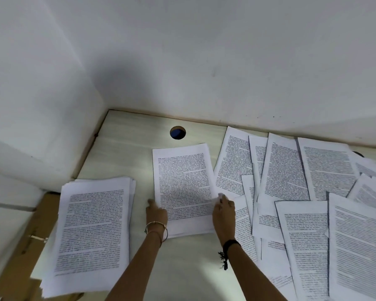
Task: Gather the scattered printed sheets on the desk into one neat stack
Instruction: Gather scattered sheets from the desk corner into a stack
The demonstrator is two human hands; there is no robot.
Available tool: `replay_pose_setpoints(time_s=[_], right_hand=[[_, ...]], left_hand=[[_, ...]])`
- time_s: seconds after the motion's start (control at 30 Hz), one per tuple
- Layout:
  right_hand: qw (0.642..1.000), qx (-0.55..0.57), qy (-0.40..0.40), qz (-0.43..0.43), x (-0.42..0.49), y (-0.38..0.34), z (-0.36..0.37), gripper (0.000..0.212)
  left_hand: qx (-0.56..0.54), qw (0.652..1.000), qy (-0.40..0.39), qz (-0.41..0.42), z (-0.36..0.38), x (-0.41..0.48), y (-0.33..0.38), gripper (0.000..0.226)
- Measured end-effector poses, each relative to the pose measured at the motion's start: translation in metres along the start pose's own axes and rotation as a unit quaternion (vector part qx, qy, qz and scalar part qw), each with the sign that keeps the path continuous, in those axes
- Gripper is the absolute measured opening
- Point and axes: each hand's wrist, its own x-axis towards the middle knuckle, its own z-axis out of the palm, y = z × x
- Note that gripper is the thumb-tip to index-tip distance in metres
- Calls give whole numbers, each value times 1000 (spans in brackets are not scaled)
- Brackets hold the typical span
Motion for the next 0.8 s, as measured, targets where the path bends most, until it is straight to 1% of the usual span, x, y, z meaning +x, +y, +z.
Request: replay_pose_setpoints(time_s=[0.07,0.1,0.13,0.17,0.2,0.23,0.27,0.3,0.33,0.37,0.4,0.43,0.47,0.5,0.53,0.57,0.6,0.63,0.67,0.7,0.77,0.8], right_hand=[[999,-19,-41,-13,-5,2,-1,44],[998,-10,-50,-27,-7,5,-3,46],[998,24,-47,-24,-9,8,-5,48],[995,95,-26,-4,-10,10,-8,48],[982,183,1,37,-11,13,-11,49],[956,278,33,85,-12,15,-14,50],[917,369,48,144,-12,19,-15,52],[875,443,42,190,-10,24,-13,54],[857,471,31,209,-8,30,-8,54],[856,472,23,211,-9,35,-6,49],[866,454,22,208,-9,38,-6,41],[881,426,24,205,-8,43,-9,30],[903,384,24,194,-6,48,-15,20],[924,338,14,178,-3,53,-25,20],[945,287,-6,157,3,62,-37,25],[956,252,-31,147,7,66,-51,26],[963,227,-50,135,12,73,-65,30],[968,209,-64,125,17,79,-78,40],[969,199,-75,123,21,85,-89,49],[969,196,-75,127,22,84,-101,49],[969,197,-64,138,25,86,-108,48],[968,195,-59,144,25,86,-107,50]], left_hand=[[-29,1000,1,8,0,-10,-1,58],[-47,999,4,6,0,-15,-1,55],[-64,998,10,-5,0,-17,-2,50],[-85,996,11,-20,2,-16,-2,44],[-112,993,9,-34,3,-17,-1,40],[-149,988,5,-47,5,-18,0,38],[-193,979,-5,-58,9,-22,0,36],[-243,967,-32,-71,15,-28,-1,38],[-293,949,-83,-82,22,-36,-1,40],[-331,927,-150,-92,32,-47,-1,39],[-348,909,-206,-98,40,-57,-2,35],[-364,897,-230,-102,46,-63,-3,32],[-384,890,-223,-100,50,-62,-4,35],[-404,891,-187,-85,49,-54,-6,41],[-411,900,-131,-61,44,-44,-7,49],[-398,914,-67,-39,36,-29,-9,58],[-370,928,-24,-25,26,-17,-8,65],[-330,943,-2,-28,15,-6,-8,68],[-291,956,2,-34,4,-2,-5,63],[-245,969,-7,-34,-2,-1,-2,53],[-131,990,-45,8,-1,0,1,39],[-67,994,-73,40,3,-3,4,38]])
